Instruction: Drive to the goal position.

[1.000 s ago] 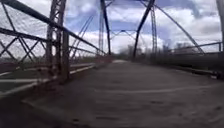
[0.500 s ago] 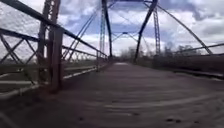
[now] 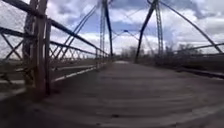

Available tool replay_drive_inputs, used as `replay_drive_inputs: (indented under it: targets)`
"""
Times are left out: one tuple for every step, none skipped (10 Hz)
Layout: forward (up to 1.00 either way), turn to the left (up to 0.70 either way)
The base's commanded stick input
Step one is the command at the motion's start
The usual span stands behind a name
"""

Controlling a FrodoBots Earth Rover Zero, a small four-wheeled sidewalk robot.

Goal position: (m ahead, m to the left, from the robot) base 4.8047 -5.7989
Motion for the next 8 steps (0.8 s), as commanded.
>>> replay_drive_inputs:
  targets:
    - [0.84, 0.00]
    - [0.84, 0.00]
    - [0.83, 0.00]
    - [0.83, 0.00]
    - [0.84, -0.18]
    - [0.83, -0.27]
    - [0.84, -0.31]
    - [0.84, -0.07]
